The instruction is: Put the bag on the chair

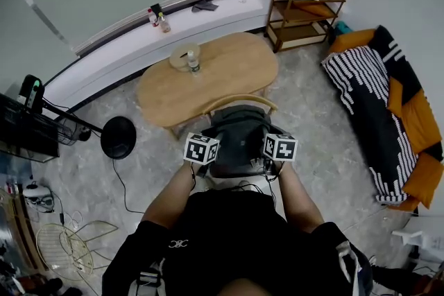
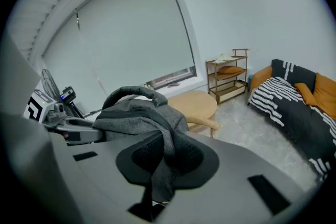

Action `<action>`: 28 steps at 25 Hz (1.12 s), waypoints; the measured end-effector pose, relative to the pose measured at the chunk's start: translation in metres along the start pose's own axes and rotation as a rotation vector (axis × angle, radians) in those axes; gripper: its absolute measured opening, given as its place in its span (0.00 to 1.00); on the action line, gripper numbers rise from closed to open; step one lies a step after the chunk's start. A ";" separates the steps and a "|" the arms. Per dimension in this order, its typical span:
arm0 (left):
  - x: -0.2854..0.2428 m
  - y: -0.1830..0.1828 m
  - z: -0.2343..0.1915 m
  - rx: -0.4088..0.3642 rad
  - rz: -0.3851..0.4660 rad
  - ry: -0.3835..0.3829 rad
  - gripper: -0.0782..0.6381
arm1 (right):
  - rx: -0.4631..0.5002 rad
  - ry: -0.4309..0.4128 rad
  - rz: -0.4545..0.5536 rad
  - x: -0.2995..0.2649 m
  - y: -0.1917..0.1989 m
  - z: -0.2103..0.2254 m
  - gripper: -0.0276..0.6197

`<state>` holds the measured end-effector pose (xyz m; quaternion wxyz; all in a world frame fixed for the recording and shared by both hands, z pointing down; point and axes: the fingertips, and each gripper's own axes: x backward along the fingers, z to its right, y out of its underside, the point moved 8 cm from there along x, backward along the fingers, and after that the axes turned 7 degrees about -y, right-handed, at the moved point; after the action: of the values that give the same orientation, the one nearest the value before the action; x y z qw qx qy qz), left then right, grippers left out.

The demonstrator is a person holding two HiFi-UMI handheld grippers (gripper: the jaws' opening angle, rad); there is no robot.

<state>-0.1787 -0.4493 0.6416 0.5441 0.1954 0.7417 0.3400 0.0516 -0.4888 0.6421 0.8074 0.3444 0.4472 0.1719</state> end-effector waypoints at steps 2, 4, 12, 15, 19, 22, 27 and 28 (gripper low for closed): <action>-0.014 0.006 -0.003 0.000 -0.027 -0.003 0.25 | -0.004 0.010 -0.035 -0.013 0.006 0.008 0.14; -0.029 0.014 -0.006 -0.002 -0.065 -0.007 0.25 | 0.001 0.030 -0.076 -0.023 0.012 0.017 0.14; -0.066 0.007 -0.028 0.045 -0.024 -0.017 0.26 | 0.126 -0.015 -0.072 -0.065 0.003 0.036 0.15; -0.073 -0.001 -0.033 0.067 -0.024 -0.036 0.27 | 0.193 0.026 -0.074 -0.077 -0.002 0.038 0.15; -0.082 -0.014 -0.040 0.089 -0.032 -0.070 0.29 | 0.216 0.066 -0.111 -0.090 -0.014 0.041 0.16; -0.084 -0.016 -0.045 0.105 0.004 -0.078 0.31 | 0.191 0.090 -0.129 -0.095 -0.023 0.044 0.17; -0.067 -0.020 -0.049 0.094 0.053 -0.106 0.37 | 0.223 0.084 -0.069 -0.094 -0.031 0.050 0.27; -0.062 -0.021 -0.052 0.100 0.066 -0.116 0.37 | 0.228 0.077 -0.052 -0.093 -0.032 0.049 0.29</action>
<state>-0.2057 -0.5198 0.6778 0.5642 0.2662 0.7181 0.3085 0.0414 -0.5853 0.6931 0.7495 0.4155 0.5030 0.1121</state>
